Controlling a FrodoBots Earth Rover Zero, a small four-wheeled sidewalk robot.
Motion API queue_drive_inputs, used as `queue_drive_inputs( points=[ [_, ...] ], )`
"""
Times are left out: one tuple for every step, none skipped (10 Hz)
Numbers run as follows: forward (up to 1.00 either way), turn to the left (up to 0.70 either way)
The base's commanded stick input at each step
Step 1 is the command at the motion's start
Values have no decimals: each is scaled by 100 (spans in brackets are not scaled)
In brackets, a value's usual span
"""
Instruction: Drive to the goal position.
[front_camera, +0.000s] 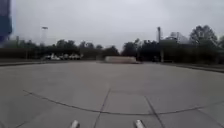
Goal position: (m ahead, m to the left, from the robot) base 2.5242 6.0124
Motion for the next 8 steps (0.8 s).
queue_drive_inputs(
  points=[
    [100, 0],
    [100, 0],
    [100, 0],
    [100, 0],
    [100, 0],
    [100, -1],
    [100, -14],
    [100, -39]
  ],
)
